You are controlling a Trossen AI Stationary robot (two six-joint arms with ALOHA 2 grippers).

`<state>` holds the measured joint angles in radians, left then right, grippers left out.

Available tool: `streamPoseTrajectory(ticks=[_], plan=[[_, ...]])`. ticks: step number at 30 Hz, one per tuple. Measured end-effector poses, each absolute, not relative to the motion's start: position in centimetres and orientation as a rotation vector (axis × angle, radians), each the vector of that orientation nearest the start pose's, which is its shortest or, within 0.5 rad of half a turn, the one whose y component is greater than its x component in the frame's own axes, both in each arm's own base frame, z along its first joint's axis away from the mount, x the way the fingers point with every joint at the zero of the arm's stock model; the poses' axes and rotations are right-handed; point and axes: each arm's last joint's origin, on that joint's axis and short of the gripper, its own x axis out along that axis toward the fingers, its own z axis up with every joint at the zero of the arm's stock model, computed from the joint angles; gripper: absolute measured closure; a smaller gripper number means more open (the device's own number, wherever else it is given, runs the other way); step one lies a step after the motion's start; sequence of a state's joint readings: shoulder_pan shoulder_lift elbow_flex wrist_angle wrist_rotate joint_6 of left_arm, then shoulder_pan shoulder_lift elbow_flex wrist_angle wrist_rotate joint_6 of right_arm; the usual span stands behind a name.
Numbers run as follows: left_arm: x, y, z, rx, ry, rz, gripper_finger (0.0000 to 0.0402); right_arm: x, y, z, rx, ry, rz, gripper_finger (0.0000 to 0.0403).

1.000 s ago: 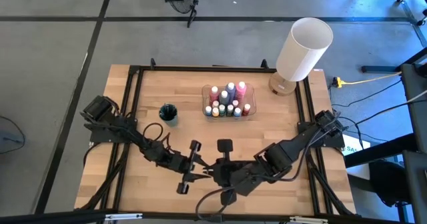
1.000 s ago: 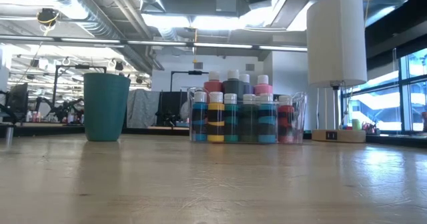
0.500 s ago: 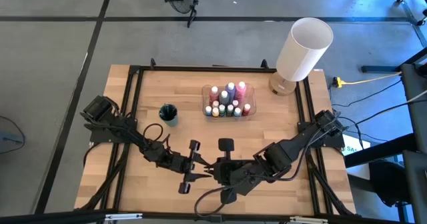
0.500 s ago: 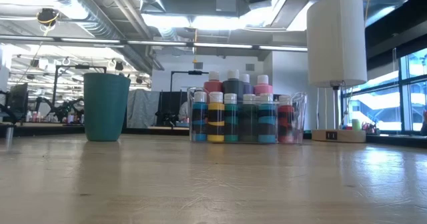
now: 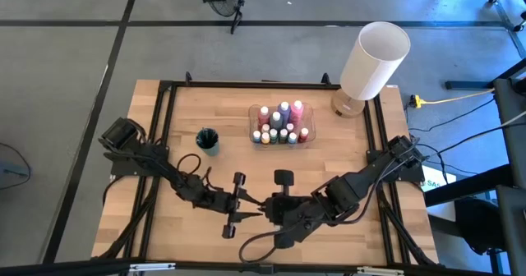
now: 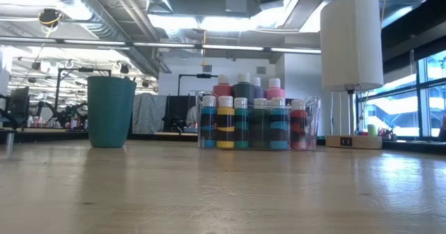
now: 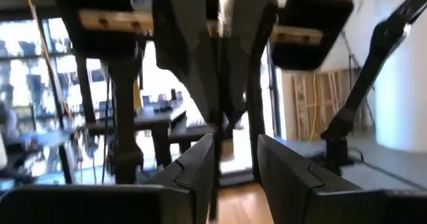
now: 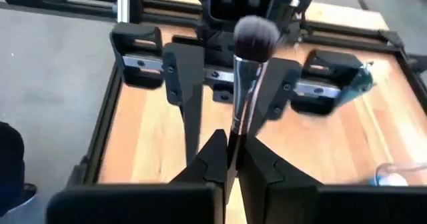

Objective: Pick & Place Paint Supplies
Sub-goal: Put the black paint brush into the green cup

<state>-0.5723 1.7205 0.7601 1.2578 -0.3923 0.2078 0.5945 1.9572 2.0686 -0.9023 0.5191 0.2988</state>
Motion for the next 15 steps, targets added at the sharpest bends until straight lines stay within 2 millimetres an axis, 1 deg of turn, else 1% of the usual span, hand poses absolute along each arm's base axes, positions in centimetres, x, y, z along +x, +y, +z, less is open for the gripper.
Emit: streamPoseTrajectory(ticks=[3, 5, 11, 13, 15], plan=[[28.9, -17.6, 22.5, 0.056, -0.206, -0.119, 0.0291, 35.5, 22.2, 36.6, -0.123, 0.695, -0.071, 0.0386], [28.4, -17.7, 22.9, 0.058, -0.175, -0.076, 0.029, 35.3, 21.9, 36.4, -0.12, 0.722, -0.115, 0.0386], [26.6, -17.8, 25.8, 0.058, -0.222, 0.018, 0.029, 35.0, 21.4, 36.0, -0.086, 0.763, -0.169, 0.0386], [26.4, -17.7, 26.6, 0.045, -0.24, 0.034, 0.0289, 35.2, 21.3, 36.1, -0.078, 0.755, -0.17, 0.0386], [26.7, -17.5, 27.0, 0.043, -0.247, 0.049, 0.0286, 35.3, 21.2, 36.2, -0.074, 0.744, -0.168, 0.0386]])
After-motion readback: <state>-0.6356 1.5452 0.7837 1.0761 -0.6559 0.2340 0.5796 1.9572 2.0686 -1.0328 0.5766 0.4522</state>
